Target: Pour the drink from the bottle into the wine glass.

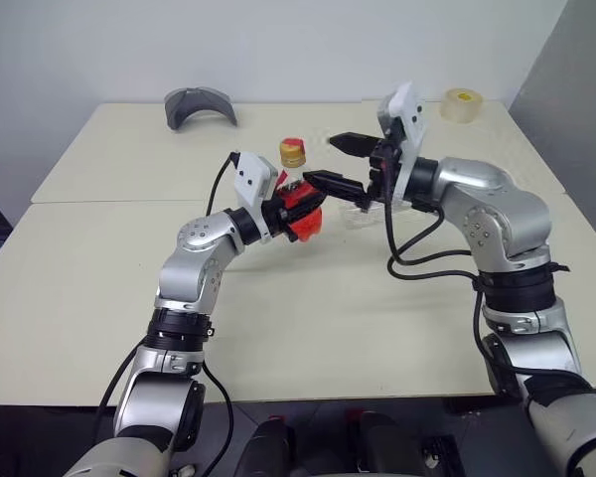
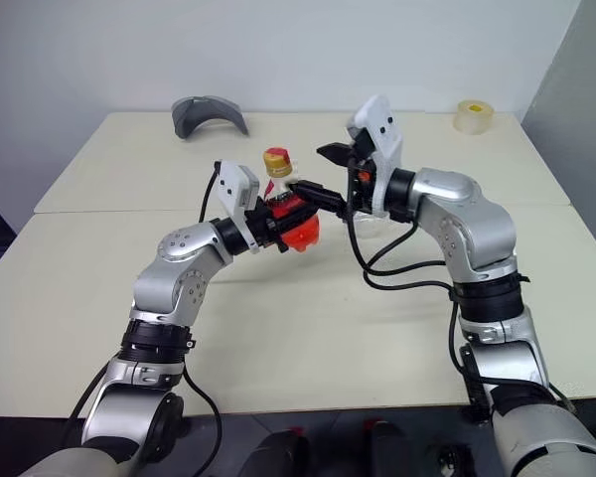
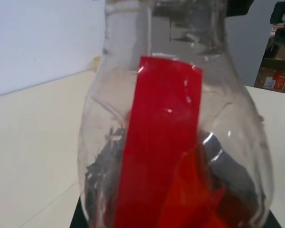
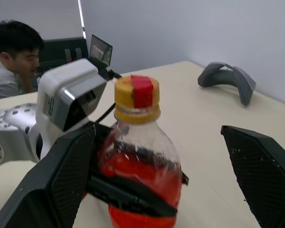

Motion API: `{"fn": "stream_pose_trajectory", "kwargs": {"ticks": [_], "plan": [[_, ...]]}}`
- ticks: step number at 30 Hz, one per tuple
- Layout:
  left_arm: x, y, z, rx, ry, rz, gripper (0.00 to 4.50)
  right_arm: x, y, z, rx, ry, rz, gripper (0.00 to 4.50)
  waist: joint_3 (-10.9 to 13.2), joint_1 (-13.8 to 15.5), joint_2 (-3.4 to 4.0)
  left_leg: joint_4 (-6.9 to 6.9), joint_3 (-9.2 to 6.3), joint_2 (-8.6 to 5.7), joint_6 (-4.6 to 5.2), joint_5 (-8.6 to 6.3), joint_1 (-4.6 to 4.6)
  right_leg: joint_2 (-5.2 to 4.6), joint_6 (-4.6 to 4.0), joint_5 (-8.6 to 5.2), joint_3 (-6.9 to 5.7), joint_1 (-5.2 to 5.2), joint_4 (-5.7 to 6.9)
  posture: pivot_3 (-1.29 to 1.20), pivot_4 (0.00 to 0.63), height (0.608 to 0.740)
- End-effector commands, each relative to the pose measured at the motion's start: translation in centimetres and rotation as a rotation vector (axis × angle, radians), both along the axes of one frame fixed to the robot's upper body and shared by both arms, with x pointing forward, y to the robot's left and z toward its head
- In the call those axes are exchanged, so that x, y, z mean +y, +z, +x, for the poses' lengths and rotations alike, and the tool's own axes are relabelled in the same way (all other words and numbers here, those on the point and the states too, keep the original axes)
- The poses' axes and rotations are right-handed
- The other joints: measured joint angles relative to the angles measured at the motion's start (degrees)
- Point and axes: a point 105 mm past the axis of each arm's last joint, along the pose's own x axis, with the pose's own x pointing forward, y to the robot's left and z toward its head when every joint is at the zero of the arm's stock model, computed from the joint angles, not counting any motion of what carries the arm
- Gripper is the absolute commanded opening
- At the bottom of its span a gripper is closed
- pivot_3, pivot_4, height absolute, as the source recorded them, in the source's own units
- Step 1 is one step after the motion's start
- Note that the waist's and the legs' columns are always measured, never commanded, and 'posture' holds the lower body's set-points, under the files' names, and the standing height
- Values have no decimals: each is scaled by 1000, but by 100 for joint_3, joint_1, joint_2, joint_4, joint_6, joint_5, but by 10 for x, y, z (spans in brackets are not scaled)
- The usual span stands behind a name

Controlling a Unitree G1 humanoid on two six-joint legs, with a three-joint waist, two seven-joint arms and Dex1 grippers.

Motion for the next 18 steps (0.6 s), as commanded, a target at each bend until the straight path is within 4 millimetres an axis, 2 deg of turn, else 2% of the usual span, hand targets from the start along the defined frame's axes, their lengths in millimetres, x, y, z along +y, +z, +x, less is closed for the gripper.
{"fn": "stream_pose_trajectory", "kwargs": {"ticks": [1, 11, 14, 18], "plan": [[-5, 21, -5, -82, -28, -15, 1276, 10, 18, -2, -55, 21, 42, 4500, 0, -1, 0, 0, 0, 0, 0, 0, 0, 0, 0, 0, 0, 0, 0, 0, 150, 740], [-2, 19, -6, -77, -22, -10, 1276, 33, 21, 1, -48, 68, 81, 4500, 0, -4, 0, 0, 0, -1, 0, 0, 1, 0, 0, 0, 1, -1, 1, 0, 150, 740], [-2, 19, -5, -76, -19, -10, 1276, 35, 23, 2, -42, 83, 92, 3891, 0, -4, 0, -1, 0, -1, 0, 0, 1, 0, 0, 0, 0, -2, 1, 0, 150, 740], [-2, 19, -6, -76, -17, -11, 1276, 37, 24, 1, -32, 95, 101, 2531, 0, -4, 0, -1, 0, -1, 0, 0, 0, 0, 0, 0, 1, -2, 1, 0, 150, 740]]}}
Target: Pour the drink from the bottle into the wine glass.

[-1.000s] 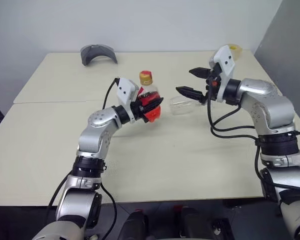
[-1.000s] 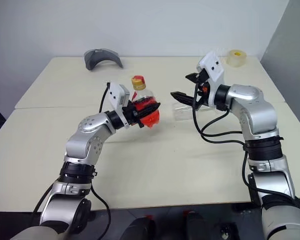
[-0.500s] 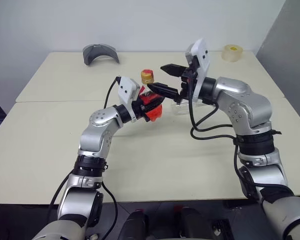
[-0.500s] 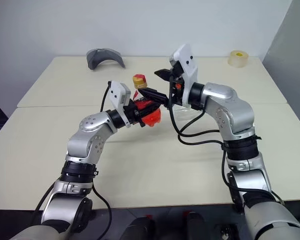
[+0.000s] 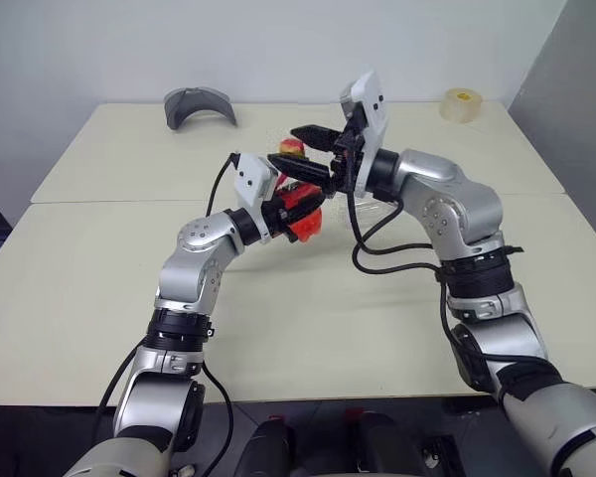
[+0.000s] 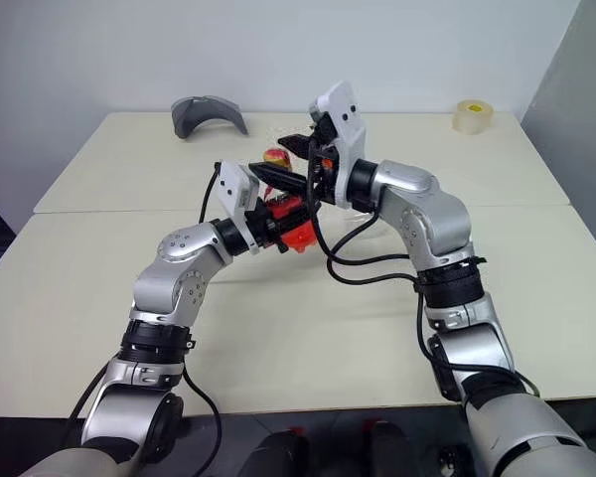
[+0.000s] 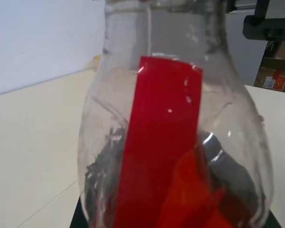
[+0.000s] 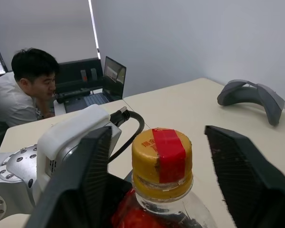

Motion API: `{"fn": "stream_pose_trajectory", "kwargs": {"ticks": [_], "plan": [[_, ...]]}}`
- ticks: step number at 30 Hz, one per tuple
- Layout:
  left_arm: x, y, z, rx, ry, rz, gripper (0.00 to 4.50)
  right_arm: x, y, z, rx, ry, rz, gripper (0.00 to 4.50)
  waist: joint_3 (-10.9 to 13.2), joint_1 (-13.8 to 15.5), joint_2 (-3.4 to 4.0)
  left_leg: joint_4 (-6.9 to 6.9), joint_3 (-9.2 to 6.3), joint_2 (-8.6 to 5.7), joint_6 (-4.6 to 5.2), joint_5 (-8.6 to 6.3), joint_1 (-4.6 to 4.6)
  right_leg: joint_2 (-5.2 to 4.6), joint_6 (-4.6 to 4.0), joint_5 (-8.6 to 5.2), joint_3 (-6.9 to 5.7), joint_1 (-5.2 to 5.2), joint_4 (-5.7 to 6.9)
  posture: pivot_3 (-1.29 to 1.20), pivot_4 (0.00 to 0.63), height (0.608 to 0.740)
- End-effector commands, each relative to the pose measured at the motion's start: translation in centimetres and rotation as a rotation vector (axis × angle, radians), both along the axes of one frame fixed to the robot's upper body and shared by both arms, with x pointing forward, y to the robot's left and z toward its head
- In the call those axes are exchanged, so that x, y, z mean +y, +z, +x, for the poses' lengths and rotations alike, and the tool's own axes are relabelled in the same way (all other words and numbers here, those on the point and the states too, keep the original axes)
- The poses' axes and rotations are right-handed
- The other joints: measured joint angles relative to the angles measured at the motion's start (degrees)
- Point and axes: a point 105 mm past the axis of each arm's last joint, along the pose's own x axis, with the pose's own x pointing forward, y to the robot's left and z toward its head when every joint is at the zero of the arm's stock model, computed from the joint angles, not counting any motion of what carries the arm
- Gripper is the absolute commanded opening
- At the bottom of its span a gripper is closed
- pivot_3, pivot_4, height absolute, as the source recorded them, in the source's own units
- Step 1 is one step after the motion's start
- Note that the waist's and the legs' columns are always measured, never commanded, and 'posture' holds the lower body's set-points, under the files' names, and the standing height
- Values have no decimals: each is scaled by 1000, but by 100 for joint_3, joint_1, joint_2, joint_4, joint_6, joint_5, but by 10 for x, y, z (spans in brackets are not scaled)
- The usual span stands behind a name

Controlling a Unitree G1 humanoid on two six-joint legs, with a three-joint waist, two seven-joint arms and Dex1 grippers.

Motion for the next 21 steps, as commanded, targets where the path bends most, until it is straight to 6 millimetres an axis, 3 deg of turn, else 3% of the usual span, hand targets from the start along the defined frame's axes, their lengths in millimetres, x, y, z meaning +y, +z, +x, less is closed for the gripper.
{"fn": "stream_pose_trajectory", "kwargs": {"ticks": [1, 4, 11, 16, 21], "plan": [[-3, 20, -7, -79, -20, -13, 1276, 3, 20, -8, -64, 33, 27, 2170, 0, 0, 0, 0, 0, 0, 0, 0, 0, 0, 0, 0, 0, 0, 0, 0, 150, 740], [-3, 20, -7, -78, -20, -13, 1276, 3, 19, -9, -62, 40, 27, 1227, 0, 0, 0, 0, 0, 0, 0, 0, 0, 0, 0, 0, 0, 0, 0, 0, 150, 740], [-5, 13, -16, -62, -50, -2, 1276, 1, 25, -15, -72, 82, 20, 1231, 0, -1, 0, 0, 0, 0, 0, 0, 0, 0, 0, 0, 1, 0, 0, 0, 150, 740], [-3, -3, -40, -21, -94, 24, 1276, -15, 34, -36, -110, 238, -67, 1231, 1, -1, 2, -1, 1, 0, 1, 0, -1, -1, 0, 0, 2, 0, -3, 0, 150, 740], [-2, -6, -66, -27, -135, 45, 1273, -28, 24, -57, -152, 363, -207, 1231, 1, 3, 2, -1, -2, 0, 21, -12, 0, -1, 0, 0, -1, 2, -3, 0, 150, 740]]}}
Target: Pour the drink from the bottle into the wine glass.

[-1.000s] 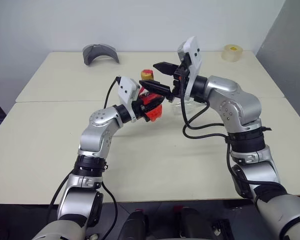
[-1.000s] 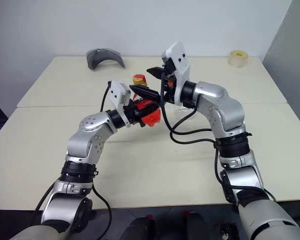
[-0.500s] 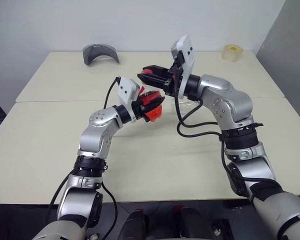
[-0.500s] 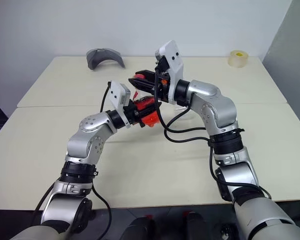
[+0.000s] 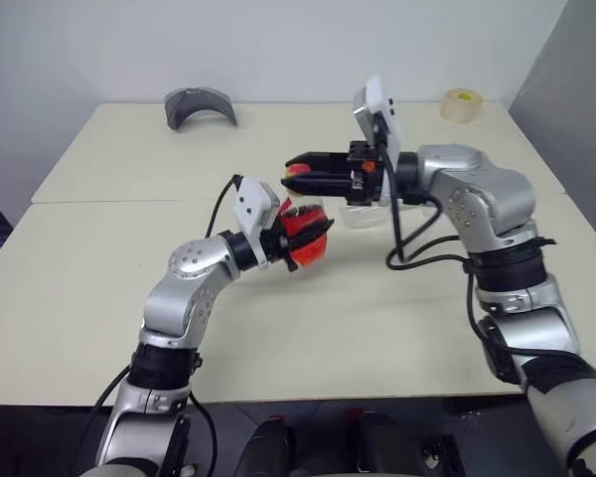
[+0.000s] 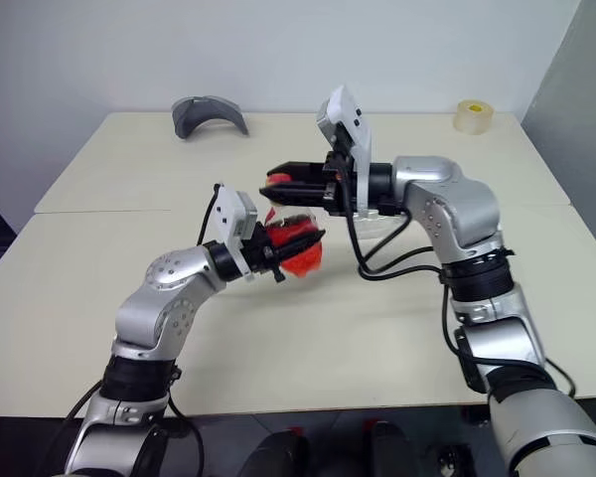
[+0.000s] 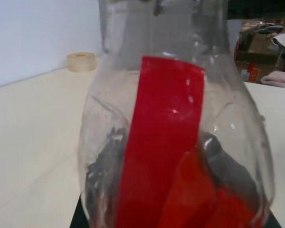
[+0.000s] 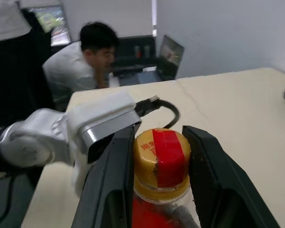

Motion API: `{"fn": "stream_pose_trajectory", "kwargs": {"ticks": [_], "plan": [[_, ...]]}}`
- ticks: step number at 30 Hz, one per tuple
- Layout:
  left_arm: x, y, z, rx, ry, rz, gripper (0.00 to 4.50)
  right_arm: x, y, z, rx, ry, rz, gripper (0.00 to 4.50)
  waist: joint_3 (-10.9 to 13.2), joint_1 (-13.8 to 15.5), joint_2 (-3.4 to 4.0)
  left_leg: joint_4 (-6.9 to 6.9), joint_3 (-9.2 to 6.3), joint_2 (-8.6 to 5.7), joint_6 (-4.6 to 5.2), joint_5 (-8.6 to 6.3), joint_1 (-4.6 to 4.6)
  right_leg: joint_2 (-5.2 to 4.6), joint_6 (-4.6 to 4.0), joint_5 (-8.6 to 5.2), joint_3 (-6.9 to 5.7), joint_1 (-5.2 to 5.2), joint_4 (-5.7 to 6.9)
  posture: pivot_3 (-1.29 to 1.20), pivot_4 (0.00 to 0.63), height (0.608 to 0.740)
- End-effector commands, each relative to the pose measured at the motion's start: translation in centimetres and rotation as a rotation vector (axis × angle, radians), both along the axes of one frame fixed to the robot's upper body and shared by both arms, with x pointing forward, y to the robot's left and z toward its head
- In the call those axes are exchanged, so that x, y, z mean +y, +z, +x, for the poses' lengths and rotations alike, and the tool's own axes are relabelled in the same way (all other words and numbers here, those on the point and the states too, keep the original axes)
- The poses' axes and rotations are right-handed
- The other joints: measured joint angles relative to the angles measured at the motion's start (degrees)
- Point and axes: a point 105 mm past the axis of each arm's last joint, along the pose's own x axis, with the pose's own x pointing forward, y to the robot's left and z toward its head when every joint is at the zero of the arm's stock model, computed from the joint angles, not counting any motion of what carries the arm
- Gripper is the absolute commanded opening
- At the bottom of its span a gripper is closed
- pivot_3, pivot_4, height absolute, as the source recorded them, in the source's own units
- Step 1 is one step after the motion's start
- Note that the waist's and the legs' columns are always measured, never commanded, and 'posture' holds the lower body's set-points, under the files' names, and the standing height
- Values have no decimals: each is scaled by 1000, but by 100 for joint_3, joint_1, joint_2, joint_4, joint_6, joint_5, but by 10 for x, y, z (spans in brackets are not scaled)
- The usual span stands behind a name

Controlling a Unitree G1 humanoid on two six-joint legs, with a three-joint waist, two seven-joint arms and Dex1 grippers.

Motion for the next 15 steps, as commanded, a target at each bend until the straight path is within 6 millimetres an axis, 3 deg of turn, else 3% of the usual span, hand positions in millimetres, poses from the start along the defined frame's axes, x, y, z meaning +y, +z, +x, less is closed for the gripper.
{"fn": "stream_pose_trajectory", "kwargs": {"ticks": [1, 8, 15], "plan": [[6, 5, -16, -14, -13, -5, 1273, -11, 27, -18, -137, 61, 1, 1231, 0, 1, 0, 0, -1, 0, 1, 0, 0, 0, 0, 0, -1, 0, -1, 0, 150, 740], [13, -9, -36, 33, -2, 8, 1266, -20, 49, -27, -238, 18, 58, 1231, 0, 9, 0, -1, -2, 1, 2, -1, 1, 0, 0, 0, 0, 1, 0, 0, 150, 740], [14, -5, -33, 23, 15, -4, 1265, -36, 52, -41, -195, -73, 81, 1231, 0, 45, -1, 1, -8, 0, 3, -2, 0, -2, 0, 0, -8, 7, -4, 0, 150, 740]]}}
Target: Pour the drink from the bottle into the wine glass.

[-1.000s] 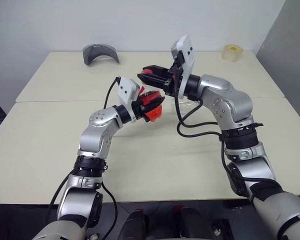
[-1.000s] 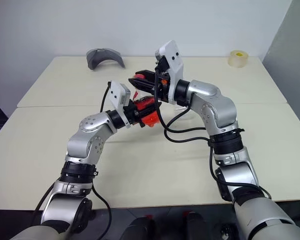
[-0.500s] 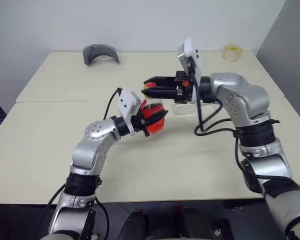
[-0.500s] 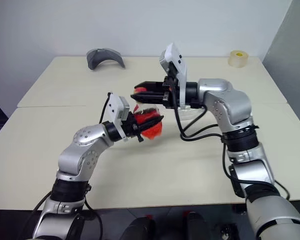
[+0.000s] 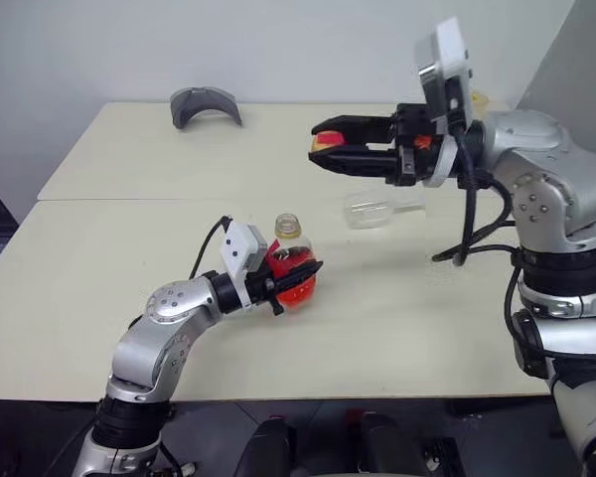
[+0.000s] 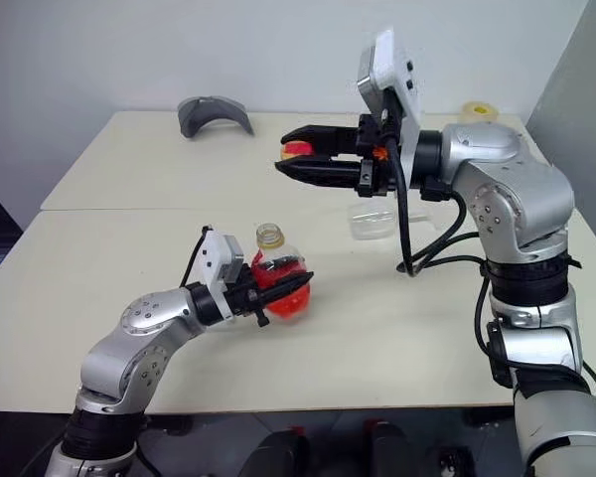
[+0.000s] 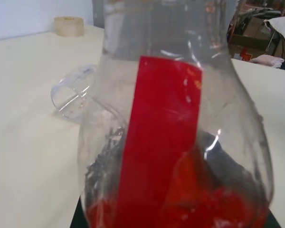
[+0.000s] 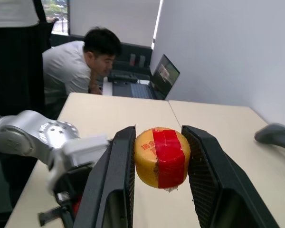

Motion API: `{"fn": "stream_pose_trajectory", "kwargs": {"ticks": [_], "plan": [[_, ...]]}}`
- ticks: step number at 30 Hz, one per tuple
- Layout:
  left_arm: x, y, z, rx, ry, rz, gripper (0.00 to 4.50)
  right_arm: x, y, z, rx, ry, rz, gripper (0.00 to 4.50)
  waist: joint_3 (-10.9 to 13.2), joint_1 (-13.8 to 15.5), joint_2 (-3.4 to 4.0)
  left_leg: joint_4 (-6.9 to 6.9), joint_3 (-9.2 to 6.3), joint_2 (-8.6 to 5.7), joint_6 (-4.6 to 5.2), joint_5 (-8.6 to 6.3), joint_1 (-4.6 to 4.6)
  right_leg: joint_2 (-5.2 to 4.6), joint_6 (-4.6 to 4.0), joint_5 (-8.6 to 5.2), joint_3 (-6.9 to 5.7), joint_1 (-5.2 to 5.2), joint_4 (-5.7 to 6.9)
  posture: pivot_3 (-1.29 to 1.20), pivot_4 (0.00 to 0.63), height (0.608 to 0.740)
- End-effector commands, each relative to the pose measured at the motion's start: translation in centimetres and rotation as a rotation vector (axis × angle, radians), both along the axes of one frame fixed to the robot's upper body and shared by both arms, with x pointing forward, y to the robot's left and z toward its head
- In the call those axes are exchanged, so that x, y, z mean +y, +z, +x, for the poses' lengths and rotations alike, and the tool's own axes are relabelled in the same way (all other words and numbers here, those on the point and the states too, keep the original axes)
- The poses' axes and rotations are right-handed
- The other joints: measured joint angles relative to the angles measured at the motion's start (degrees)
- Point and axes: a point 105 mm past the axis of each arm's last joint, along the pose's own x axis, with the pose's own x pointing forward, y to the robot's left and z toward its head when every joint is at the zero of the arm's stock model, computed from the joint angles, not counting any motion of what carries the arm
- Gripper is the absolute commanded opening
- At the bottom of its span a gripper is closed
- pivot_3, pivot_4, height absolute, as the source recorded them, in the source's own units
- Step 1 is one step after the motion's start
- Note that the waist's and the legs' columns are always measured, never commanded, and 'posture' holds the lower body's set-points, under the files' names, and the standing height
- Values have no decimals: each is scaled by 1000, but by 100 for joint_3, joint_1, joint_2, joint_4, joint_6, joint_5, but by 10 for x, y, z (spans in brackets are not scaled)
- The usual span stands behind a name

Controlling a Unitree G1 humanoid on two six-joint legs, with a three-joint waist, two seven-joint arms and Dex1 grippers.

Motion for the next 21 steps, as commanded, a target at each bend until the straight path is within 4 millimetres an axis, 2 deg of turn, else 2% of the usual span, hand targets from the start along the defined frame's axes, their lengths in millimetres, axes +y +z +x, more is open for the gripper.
{"fn": "stream_pose_trajectory", "kwargs": {"ticks": [1, 4, 8, 11, 13, 15, 21], "plan": [[-2, 20, -2, -80, -10, -31, 1265, -16, 3, -5, 20, -86, 30, 1231, 0, 0, 0, 1, -1, 0, 0, 0, 1, 0, 0, 0, -2, 5, -2, 0, 150, 740], [-6, 21, -1, -87, -15, -38, 1265, -47, -30, 11, 93, -370, 85, 1231, -6, 37, -10, 2, -7, 0, 0, 0, 3, -1, 0, 0, -10, 15, -10, 0, 150, 740], [-14, 21, 0, -100, -26, -50, 1265, -68, -71, 21, 128, -666, 109, 1231, -2, 62, -3, 1, 5, -2, 0, 0, 1, -2, 1, 0, 3, 13, -6, 0, 150, 740], [-23, 24, 1, -101, -45, -68, 1265, -94, -114, 30, 185, -938, 112, 1231, -4, 61, -4, -2, 4, 0, -1, 0, 5, 1, 2, -1, 2, 11, -1, 0, 150, 740], [-25, 26, 4, -105, -45, -75, 1265, -108, -134, 34, 217, -1084, 130, 1231, -4, 56, -5, -1, 5, 0, -2, 1, 6, 2, 2, -1, 3, 13, 0, 0, 150, 740], [-27, 29, 8, -112, -39, -81, 1265, -108, -145, 34, 268, -1149, 175, 1231, -4, 35, -4, -1, 11, 0, -4, 3, 10, 2, 2, -1, 10, 12, 2, 0, 150, 740], [-34, 37, 18, -127, -26, -104, 1265, -108, -196, 44, 419, -1360, 231, 1231, -5, -19, -2, -7, 9, 4, -22, 13, 15, 12, 2, -2, 11, 13, 0, 0, 150, 740]]}}
